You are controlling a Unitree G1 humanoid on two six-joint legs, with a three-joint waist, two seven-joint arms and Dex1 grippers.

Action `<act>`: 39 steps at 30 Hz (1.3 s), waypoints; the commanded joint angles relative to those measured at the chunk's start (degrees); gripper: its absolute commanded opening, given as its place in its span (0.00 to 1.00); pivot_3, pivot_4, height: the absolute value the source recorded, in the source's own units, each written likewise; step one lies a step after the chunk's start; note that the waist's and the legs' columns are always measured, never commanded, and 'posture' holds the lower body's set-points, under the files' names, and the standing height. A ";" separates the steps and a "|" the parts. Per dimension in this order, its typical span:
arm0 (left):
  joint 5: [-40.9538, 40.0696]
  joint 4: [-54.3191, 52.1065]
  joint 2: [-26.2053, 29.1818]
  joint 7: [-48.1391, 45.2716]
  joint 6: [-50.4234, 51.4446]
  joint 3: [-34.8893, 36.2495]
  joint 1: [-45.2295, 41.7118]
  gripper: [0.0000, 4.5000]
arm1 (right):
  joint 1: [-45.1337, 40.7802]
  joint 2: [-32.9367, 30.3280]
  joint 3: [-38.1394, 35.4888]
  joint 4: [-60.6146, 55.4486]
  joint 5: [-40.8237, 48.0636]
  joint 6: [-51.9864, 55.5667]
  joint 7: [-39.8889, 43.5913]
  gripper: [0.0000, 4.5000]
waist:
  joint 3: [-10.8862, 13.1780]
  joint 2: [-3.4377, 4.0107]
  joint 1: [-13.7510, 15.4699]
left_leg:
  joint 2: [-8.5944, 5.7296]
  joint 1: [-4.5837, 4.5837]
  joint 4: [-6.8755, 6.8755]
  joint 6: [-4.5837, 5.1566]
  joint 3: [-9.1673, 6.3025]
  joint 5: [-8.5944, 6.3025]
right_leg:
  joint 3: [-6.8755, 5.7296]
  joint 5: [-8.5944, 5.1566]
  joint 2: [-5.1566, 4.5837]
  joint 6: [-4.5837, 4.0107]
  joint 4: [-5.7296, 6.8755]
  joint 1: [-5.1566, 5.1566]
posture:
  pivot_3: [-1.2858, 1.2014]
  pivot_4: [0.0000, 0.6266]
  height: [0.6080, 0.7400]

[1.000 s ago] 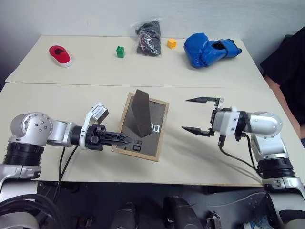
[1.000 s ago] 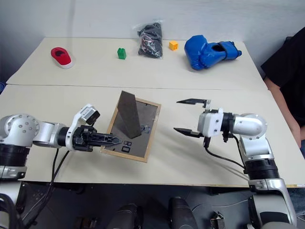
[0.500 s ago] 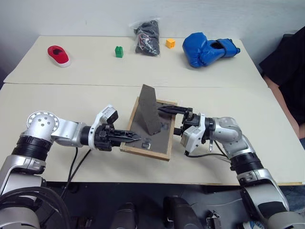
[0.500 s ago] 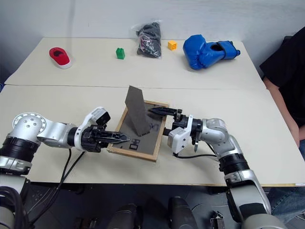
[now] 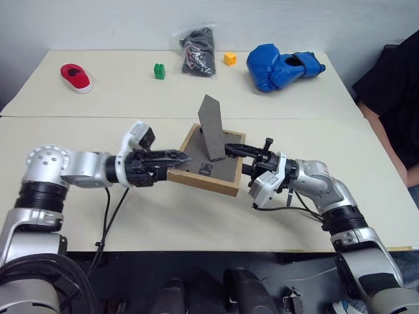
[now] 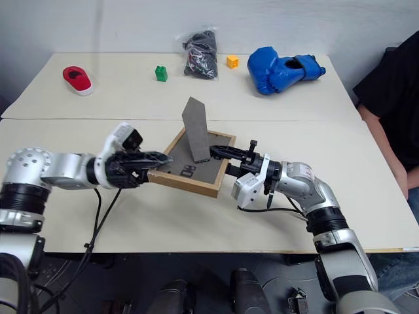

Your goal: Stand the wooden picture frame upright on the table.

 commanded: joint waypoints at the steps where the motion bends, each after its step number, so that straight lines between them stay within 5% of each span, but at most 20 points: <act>1: -1.72 -1.21 8.60 -0.64 0.22 4.01 4.22 0.81 | 0.07 -1.90 0.01 0.02 0.65 -1.64 -2.49 0.29 | 0.00 0.00 -0.52 | 0.02 -0.01 -0.04 -0.01 -0.02 0.00 | 0.04 0.00 0.04 -0.01 0.00 -0.03 | 0.52 0.24 1.00; 5: 12.14 -14.91 12.83 -2.64 -8.62 14.33 16.49 0.81 | 1.63 -3.67 0.64 0.34 2.36 -2.02 -2.79 0.29 | 0.00 0.00 -0.81 | 0.02 -0.02 -0.08 -0.01 -0.03 0.01 | 0.12 -0.02 -0.02 -0.04 0.04 -0.11 | 0.52 0.24 1.00; 10: 45.25 -35.72 8.26 -21.15 -46.59 22.38 35.49 0.89 | 5.02 -5.75 3.72 -4.19 22.46 7.40 6.29 0.29 | 0.01 0.01 0.10 | 0.02 -0.11 -0.04 -0.02 0.01 0.00 | 0.09 -0.04 -0.05 -0.08 -0.07 -0.15 | 0.52 0.24 1.00; 12: 52.68 -39.30 7.37 -26.71 -54.17 21.45 39.29 1.00 | 6.69 -6.14 4.75 -8.65 33.95 17.06 13.61 0.29 | 0.01 0.02 0.56 | 0.02 -0.10 -0.07 -0.03 0.04 0.00 | 0.10 -0.05 -0.04 -0.11 -0.10 -0.15 | 0.52 0.24 1.00; 16: 62.58 -43.38 3.39 -31.06 -63.76 18.76 42.53 1.00 | 9.75 -5.88 1.95 -20.33 59.83 51.66 22.86 0.29 | 0.01 0.02 1.62 | 0.05 -0.09 -0.06 0.00 0.02 -0.02 | 0.12 -0.05 -0.06 -0.11 -0.13 -0.13 | 0.52 0.24 1.00; 22: 67.84 -46.18 -2.99 -32.35 -69.25 17.88 43.28 1.00 | 4.17 -5.25 -4.36 -18.89 74.48 85.89 21.59 0.29 | 0.01 0.02 1.94 | 0.05 -0.14 -0.10 0.12 0.01 -0.09 | 0.10 -0.05 -0.17 -0.11 -0.11 -0.20 | 0.52 0.24 1.00; 32: 69.38 -44.44 -5.30 -33.98 -68.13 19.03 44.48 1.00 | -2.88 -0.29 -9.02 -3.39 69.87 97.59 26.48 0.29 | 0.01 0.02 1.84 | 0.05 -0.30 -0.14 0.16 0.07 -0.10 | 0.09 -0.05 -0.17 -0.10 0.01 -0.37 | 0.52 0.24 1.00; 39: 69.82 -44.81 -5.44 -34.51 -67.35 19.40 44.82 1.00 | 0.53 3.40 -7.15 1.22 60.57 90.75 31.09 0.29 | 0.00 0.02 1.72 | 0.04 -0.29 -0.08 0.19 0.09 -0.11 | 0.11 -0.03 -0.17 -0.07 0.03 -0.35 | 0.52 0.24 1.00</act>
